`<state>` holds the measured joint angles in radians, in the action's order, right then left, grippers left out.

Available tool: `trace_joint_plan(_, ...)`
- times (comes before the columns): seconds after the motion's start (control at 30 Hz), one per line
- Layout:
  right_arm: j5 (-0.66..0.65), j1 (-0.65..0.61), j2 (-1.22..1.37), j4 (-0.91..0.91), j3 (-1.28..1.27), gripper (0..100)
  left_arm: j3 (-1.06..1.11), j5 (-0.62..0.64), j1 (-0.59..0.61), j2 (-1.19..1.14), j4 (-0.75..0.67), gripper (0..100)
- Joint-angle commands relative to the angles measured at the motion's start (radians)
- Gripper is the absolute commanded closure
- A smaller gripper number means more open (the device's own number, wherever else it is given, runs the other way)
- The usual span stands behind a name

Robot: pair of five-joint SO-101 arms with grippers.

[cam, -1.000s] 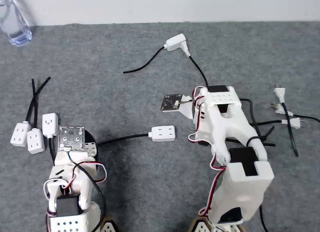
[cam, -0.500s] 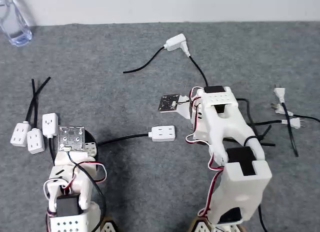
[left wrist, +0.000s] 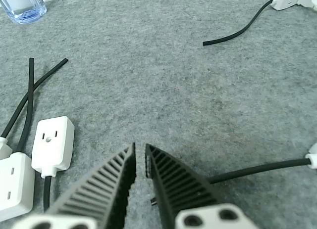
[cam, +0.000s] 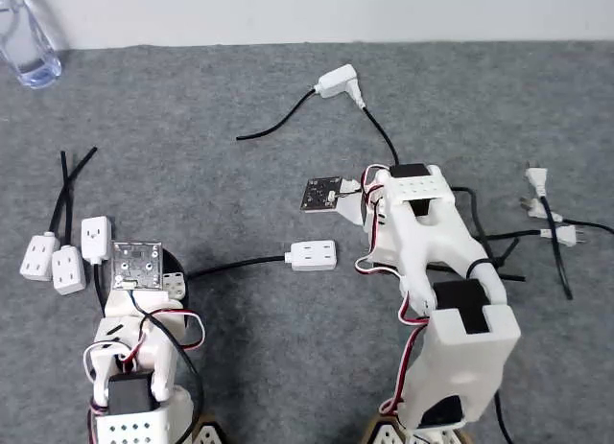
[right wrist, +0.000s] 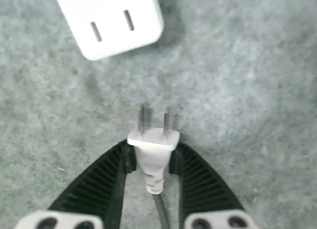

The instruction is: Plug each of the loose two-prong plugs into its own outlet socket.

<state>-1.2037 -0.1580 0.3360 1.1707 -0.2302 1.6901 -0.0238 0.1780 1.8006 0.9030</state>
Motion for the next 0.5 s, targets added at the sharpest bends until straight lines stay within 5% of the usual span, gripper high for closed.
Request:
trace_joint_plan(0.0,-0.008,-0.021,0.019,-0.03,0.017,99.0,-0.007,-0.008,-0.005,0.012,0.006,97)
trace_joint_plan(0.47,-0.006,-0.041,-0.272,0.199,0.021,99.0,-0.007,0.008,-0.005,0.017,-0.075,97)
